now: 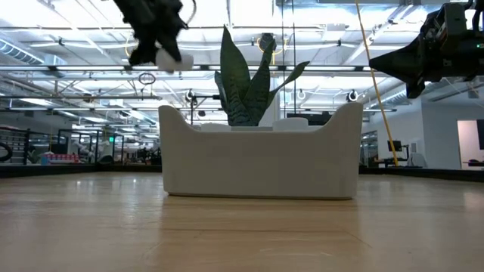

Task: Pick and place pill bottles into a basket
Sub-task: Put the white pill bottle into the gray bin

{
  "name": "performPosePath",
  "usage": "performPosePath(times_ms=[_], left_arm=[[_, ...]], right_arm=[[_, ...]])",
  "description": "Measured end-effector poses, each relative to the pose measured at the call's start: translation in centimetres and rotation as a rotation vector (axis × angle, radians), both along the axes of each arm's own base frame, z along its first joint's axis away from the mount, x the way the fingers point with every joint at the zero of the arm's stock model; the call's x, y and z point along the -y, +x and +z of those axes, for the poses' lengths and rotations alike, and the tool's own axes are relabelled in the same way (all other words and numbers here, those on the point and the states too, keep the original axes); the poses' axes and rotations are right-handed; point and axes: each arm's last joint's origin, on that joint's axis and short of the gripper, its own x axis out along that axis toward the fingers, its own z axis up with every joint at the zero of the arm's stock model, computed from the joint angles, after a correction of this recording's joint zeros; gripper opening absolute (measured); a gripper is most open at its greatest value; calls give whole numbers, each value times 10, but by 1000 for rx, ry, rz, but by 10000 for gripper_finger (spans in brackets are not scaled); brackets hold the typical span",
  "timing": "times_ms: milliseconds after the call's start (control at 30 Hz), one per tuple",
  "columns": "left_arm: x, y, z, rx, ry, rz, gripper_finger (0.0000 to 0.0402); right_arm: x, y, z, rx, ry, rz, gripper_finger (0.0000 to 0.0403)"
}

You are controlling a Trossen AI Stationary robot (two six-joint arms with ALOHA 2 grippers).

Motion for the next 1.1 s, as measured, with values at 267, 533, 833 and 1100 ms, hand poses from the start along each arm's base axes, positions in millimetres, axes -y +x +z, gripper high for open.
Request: performPosePath(times_ms=[267, 533, 833, 1100], left_arm=[[32, -11, 42, 302, -89, 82, 186], [59, -1, 70, 566, -138, -13, 173], [73, 31, 63, 603, -160, -116, 192], [73, 63, 48, 612, -204, -153, 174]], right_arm=[[0, 0, 2, 45, 67, 7, 4], [5, -9, 27, 436, 420, -45, 4], [14, -29, 52, 833, 629, -142, 4], [9, -16, 46, 750, 666, -50, 4]])
